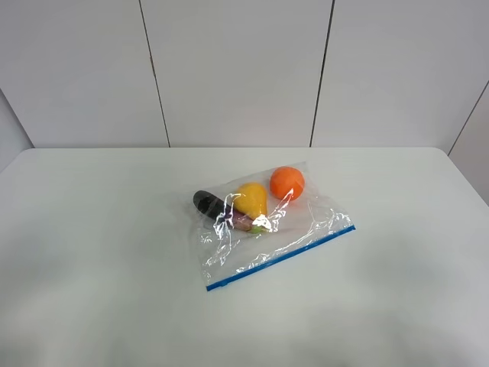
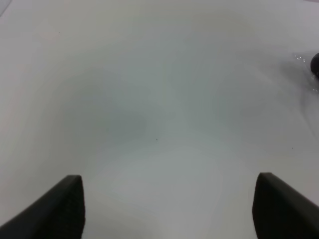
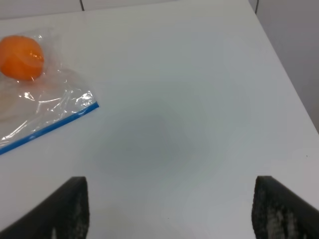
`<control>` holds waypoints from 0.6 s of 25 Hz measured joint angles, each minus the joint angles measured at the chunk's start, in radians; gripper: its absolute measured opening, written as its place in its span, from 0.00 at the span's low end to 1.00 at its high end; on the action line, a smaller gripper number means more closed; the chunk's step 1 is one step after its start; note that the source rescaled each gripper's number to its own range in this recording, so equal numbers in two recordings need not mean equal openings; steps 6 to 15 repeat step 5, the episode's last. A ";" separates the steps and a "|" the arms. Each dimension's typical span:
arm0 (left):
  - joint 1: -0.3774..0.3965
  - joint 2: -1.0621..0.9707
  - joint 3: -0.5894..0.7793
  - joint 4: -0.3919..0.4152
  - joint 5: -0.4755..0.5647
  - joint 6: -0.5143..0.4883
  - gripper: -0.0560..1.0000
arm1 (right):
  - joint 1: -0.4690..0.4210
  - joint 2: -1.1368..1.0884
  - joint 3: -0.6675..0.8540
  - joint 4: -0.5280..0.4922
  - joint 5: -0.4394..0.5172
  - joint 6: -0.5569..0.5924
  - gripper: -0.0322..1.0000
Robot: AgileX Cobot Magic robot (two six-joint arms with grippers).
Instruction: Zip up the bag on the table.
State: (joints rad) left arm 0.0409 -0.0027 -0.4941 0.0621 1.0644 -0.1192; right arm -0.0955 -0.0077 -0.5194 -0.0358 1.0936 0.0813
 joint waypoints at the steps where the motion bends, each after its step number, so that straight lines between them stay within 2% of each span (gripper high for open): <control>1: 0.000 0.000 0.000 0.000 0.000 0.000 1.00 | 0.000 0.000 0.000 0.000 0.001 0.000 0.96; 15: 0.000 0.000 0.000 0.000 0.000 0.000 1.00 | 0.000 0.000 0.000 0.000 0.001 0.000 0.96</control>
